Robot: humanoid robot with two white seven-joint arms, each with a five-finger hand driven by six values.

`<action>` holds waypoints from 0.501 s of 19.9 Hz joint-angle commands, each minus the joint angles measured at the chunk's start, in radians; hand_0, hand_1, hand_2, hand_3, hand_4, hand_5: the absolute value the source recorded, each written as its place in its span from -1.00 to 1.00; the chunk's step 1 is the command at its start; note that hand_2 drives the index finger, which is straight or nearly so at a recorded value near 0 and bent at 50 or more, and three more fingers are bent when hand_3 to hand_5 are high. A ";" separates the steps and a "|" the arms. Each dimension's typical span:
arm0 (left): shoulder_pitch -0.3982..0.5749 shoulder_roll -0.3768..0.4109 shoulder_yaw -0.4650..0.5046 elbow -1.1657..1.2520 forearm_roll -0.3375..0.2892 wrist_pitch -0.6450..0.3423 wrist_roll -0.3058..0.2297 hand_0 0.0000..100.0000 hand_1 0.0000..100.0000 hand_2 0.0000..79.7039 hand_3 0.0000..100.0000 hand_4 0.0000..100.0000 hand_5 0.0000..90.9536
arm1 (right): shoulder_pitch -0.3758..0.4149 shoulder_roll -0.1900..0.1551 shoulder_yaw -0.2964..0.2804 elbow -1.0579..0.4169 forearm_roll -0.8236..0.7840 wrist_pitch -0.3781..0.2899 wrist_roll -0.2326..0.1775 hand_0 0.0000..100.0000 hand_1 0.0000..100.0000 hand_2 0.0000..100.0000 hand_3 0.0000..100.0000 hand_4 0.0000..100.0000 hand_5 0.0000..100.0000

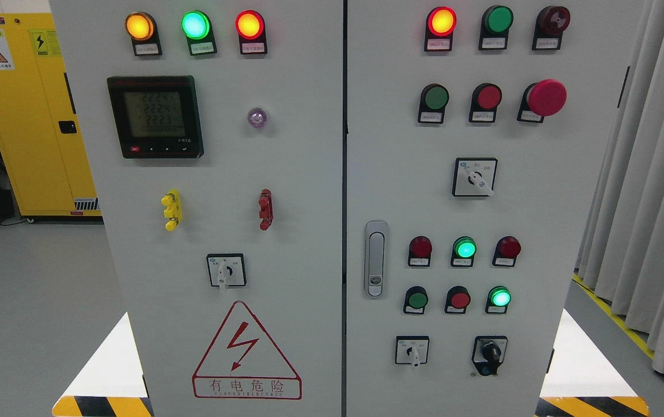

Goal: Turn on light switch 1

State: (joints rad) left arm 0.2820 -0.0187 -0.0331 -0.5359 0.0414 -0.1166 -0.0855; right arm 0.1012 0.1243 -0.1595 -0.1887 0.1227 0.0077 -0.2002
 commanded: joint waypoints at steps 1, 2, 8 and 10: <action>0.126 0.058 0.036 -0.692 0.000 -0.029 0.003 -0.37 -0.58 -0.51 -0.20 -0.07 -0.59 | 0.000 0.000 0.000 0.000 0.000 0.000 -0.001 -1.00 0.00 -0.92 -1.00 -1.00 -1.00; 0.129 0.062 0.038 -0.755 -0.002 -0.046 0.006 -0.36 -0.55 -0.48 -0.16 -0.02 -0.52 | 0.000 0.000 0.000 0.000 0.000 0.000 -0.001 -1.00 0.00 -0.92 -1.00 -1.00 -1.00; 0.195 0.101 0.021 -1.080 0.003 -0.058 0.088 -0.33 -0.32 -0.28 0.12 0.30 0.02 | 0.000 0.000 0.000 0.000 0.000 0.000 0.001 -1.00 0.00 -0.92 -1.00 -1.00 -1.00; 0.207 0.108 0.015 -1.169 0.003 -0.060 0.108 -0.34 -0.25 -0.26 0.14 0.32 0.08 | 0.000 0.000 0.000 0.000 0.000 0.000 0.001 -1.00 0.00 -0.92 -1.00 -1.00 -1.00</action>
State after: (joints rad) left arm 0.4294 0.0319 -0.0133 -1.1046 0.0420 -0.1714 -0.0076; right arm 0.1013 0.1243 -0.1596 -0.1887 0.1227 0.0077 -0.2002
